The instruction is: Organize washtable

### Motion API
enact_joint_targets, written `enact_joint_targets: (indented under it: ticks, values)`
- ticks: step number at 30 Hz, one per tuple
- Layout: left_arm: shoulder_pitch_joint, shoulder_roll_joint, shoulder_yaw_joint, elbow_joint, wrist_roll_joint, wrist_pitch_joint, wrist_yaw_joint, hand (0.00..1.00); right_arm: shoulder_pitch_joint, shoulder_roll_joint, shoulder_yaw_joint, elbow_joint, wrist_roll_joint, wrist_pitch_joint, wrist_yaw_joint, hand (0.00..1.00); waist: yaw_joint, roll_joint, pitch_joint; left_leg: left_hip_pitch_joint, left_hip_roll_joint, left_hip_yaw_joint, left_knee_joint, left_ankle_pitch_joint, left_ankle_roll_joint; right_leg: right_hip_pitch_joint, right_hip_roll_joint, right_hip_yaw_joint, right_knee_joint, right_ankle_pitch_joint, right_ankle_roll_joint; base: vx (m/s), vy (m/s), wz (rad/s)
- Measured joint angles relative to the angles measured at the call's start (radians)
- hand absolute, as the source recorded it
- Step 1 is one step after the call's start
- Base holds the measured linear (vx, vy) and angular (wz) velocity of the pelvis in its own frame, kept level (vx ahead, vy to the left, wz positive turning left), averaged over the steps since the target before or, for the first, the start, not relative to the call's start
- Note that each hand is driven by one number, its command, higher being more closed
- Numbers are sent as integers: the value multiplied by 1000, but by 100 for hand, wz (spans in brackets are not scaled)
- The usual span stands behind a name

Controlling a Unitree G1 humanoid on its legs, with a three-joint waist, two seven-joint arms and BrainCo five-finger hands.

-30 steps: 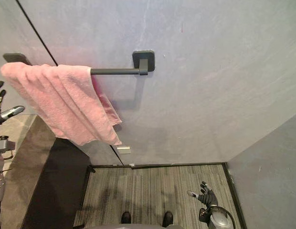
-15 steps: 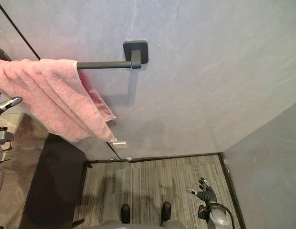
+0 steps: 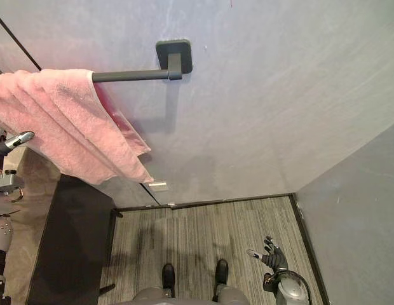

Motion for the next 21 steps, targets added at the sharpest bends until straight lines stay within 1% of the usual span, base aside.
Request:
enact_joint_targets:
  ticks: [4,6,10,14,19,21]
  values:
    - [17,-8,-43,15,0,44,-5,0,-4,0,1,-22,-4,0,0,0,-9,-1,8,0,0,2,0,0,0,0,0,0,0,0,0,27,7,-1]
    - [26,-38,-37,16,0,40,-3,0,-5,-1,1,-24,-6,2,0,0,-8,-3,18,1,0,4,1,0,0,0,0,1,0,0,0,33,9,-3]
    - [48,-43,-42,16,0,51,-7,0,-12,-1,5,-24,-7,2,0,0,-11,-3,19,2,0,6,1,0,0,0,0,1,0,0,0,8,2,-1]
    - [56,-52,-53,21,0,64,-9,0,-16,-3,40,-24,-8,3,0,0,-15,-4,20,4,0,10,1,0,0,0,0,2,0,0,0,-10,5,-3]
    - [57,-92,-56,34,3,74,-9,0,-17,-3,39,-24,-8,3,0,0,-17,-5,20,5,1,13,1,0,0,0,1,2,0,0,1,-3,1,-1]
    - [57,-93,-67,36,17,75,-7,0,-18,-4,39,-24,-8,3,0,0,-17,-7,24,6,1,14,1,0,0,0,1,3,0,0,1,0,0,0]
